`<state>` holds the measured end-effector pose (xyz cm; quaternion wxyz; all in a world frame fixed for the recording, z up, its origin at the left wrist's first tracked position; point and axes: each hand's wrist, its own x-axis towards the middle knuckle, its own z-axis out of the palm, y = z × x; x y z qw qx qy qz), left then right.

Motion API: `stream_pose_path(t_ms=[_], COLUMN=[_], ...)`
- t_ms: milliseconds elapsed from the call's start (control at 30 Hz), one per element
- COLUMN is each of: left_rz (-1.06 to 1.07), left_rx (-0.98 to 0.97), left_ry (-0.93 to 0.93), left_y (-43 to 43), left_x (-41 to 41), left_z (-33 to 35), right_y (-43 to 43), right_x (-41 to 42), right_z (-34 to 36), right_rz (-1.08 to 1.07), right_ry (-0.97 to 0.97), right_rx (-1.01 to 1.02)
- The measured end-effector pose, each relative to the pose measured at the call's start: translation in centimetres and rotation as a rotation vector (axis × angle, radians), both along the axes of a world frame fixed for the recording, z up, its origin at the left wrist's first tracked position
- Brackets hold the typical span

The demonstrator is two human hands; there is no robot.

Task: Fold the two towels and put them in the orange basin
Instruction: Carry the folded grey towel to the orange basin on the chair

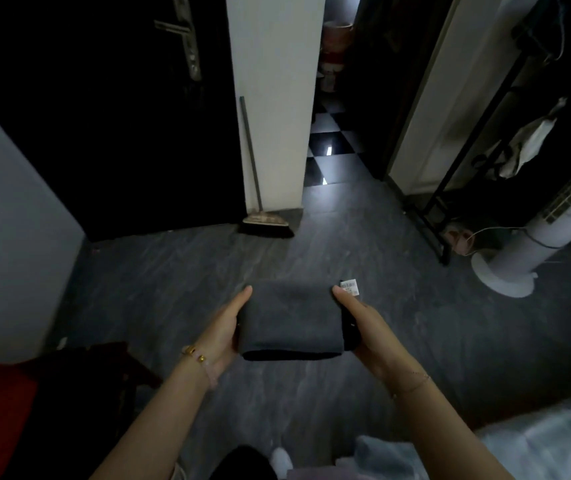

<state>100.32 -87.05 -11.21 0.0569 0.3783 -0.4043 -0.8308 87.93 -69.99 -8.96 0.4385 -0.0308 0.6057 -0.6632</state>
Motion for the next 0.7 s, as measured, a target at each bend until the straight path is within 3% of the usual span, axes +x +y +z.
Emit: stream_pose_path(t_ms=[133, 700], left_rz=[-0.087, -0.623], left_rx=[-0.002, -0.047], left_ry=[0.010, -0.056], left_y=[-2.9, -8.1], left_x=[-5.5, -34.3], left_z=[-0.6, -0.5], right_y=[-1.8, -5.0], right_x=[-4.2, -21.3], right_z=[0.0, -1.1], right_rz=[-0.066, -0.790], right_ry=[0.002, -0.053], right_rx=[-0.005, 0.084])
